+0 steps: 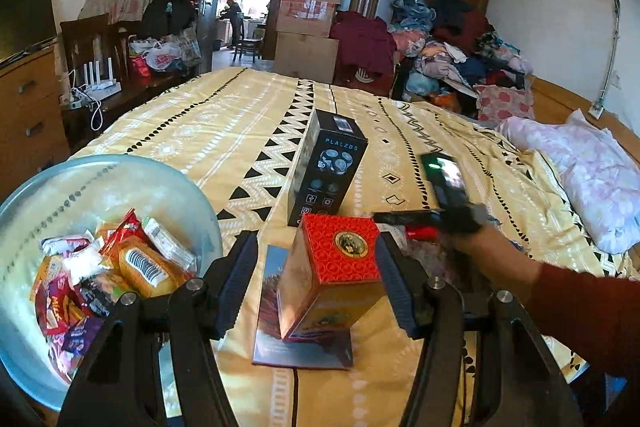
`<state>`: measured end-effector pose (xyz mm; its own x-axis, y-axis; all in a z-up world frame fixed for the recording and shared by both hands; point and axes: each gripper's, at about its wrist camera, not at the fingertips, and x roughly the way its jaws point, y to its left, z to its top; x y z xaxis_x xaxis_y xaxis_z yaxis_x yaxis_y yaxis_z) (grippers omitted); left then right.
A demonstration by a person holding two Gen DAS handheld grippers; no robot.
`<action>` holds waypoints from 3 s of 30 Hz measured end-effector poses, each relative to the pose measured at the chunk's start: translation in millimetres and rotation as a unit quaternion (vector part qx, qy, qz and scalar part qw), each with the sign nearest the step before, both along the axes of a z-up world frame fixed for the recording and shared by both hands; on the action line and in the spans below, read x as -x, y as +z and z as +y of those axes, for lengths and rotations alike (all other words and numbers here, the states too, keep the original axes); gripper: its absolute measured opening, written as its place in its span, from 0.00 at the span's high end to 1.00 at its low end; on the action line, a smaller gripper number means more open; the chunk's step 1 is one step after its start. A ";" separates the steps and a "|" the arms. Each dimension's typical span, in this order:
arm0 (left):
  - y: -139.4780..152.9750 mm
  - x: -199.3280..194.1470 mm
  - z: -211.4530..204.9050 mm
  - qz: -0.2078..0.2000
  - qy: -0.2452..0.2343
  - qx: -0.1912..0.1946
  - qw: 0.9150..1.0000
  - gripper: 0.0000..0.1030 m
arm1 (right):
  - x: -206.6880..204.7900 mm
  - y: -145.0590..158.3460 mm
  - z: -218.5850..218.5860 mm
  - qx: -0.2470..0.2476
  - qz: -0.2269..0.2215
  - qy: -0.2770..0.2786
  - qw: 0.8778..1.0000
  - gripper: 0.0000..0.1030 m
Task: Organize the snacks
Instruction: 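Move both grippers back over the snack pile on the bed, then grasp the Want Want rice cracker with the left gripper while the right grasps a clear rice packet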
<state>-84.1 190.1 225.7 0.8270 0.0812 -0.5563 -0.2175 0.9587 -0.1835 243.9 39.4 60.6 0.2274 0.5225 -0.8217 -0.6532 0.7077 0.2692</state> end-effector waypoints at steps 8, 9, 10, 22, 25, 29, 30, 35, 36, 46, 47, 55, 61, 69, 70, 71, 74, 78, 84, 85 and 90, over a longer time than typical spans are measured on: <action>-9.1 -18.2 -10.1 0.010 -0.024 0.007 1.000 0.40 | 25.6 -30.6 28.4 0.064 0.002 0.097 0.993 0.47; -9.9 -18.6 -11.9 0.011 -0.026 0.009 1.000 0.40 | 42.6 -29.4 21.6 0.072 0.001 0.116 0.991 0.47; -11.1 -18.5 -13.4 0.012 -0.029 0.013 0.999 0.40 | 58.1 -28.3 14.7 0.082 -0.006 0.131 0.988 0.47; -5.2 3.7 -49.2 0.010 -0.079 0.030 0.996 0.39 | 164.8 8.1 -135.2 0.046 0.009 0.075 0.996 0.47; -9.1 7.2 -60.4 0.020 -0.093 0.027 0.995 0.37 | 184.9 26.9 -162.5 0.031 -0.007 0.066 0.997 0.36; -19.3 6.3 -74.5 0.043 -0.116 0.043 0.991 0.37 | 192.1 21.7 -179.9 0.060 -0.022 0.065 0.996 0.25; -21.2 5.9 -77.7 0.047 -0.118 0.042 0.991 0.37 | 187.5 17.7 -180.3 0.062 -0.012 0.055 0.996 0.25; -34.1 0.9 -92.5 0.072 -0.127 0.036 0.989 0.36 | 178.1 16.3 -169.8 0.002 0.018 0.015 1.000 0.21; -36.4 0.7 -94.2 0.075 -0.128 0.038 0.988 0.36 | 178.9 14.4 -160.3 0.000 0.013 0.013 1.000 0.20; -70.0 -5.0 -124.0 0.127 -0.172 0.046 0.976 0.36 | 185.0 -8.6 -149.5 0.032 -0.003 -0.012 0.999 0.81; -75.7 -6.8 -128.0 0.129 -0.175 0.045 0.975 0.36 | 184.8 -5.5 -158.4 0.026 -0.005 -0.022 0.999 0.85; -139.4 -43.0 -139.9 0.169 -0.177 0.038 0.969 0.30 | 210.3 11.2 -220.3 -0.010 0.003 -0.071 0.997 0.87; -173.9 -76.7 -154.0 0.202 -0.170 0.000 0.965 0.24 | 221.3 0.6 -260.0 -0.004 0.023 -0.132 0.991 0.67; -197.1 -91.1 -163.1 0.212 -0.172 -0.010 0.962 0.16 | 222.3 8.9 -259.2 -0.057 0.043 -0.200 0.977 0.17; -198.1 -92.0 -165.4 0.213 -0.175 -0.017 0.961 0.16 | 221.4 6.1 -257.7 -0.058 0.052 -0.211 0.974 0.17; -198.4 -92.9 -168.6 0.216 -0.179 -0.021 0.960 0.16 | 222.2 3.9 -256.7 -0.061 0.057 -0.217 0.973 0.17; -195.7 -87.8 -173.5 0.216 -0.194 -0.034 0.956 0.16 | 225.4 2.1 -256.3 -0.062 0.062 -0.214 0.973 0.17; -201.2 -84.7 -178.2 0.224 -0.194 -0.079 0.952 0.16 | 228.5 -2.6 -256.3 -0.050 0.064 -0.206 0.975 0.17; -197.3 -86.3 -157.8 0.216 -0.168 -0.046 0.961 0.29 | 229.3 -5.5 -265.9 -0.063 0.076 -0.223 0.970 0.17; -194.0 -84.4 -156.5 0.210 -0.165 -0.047 0.963 0.29 | 229.1 -6.1 -268.5 -0.074 0.086 -0.229 0.967 0.17; -176.3 -70.2 -150.9 0.181 -0.155 -0.046 0.970 0.29 | 227.0 -17.5 -279.4 -0.117 0.135 -0.259 0.949 0.17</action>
<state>-13.9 39.2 49.4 0.5709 -0.0767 -0.8175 0.0493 0.9970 -0.0591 16.9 -240.0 43.0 0.3015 0.5735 -0.7617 -0.1195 0.8153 0.5666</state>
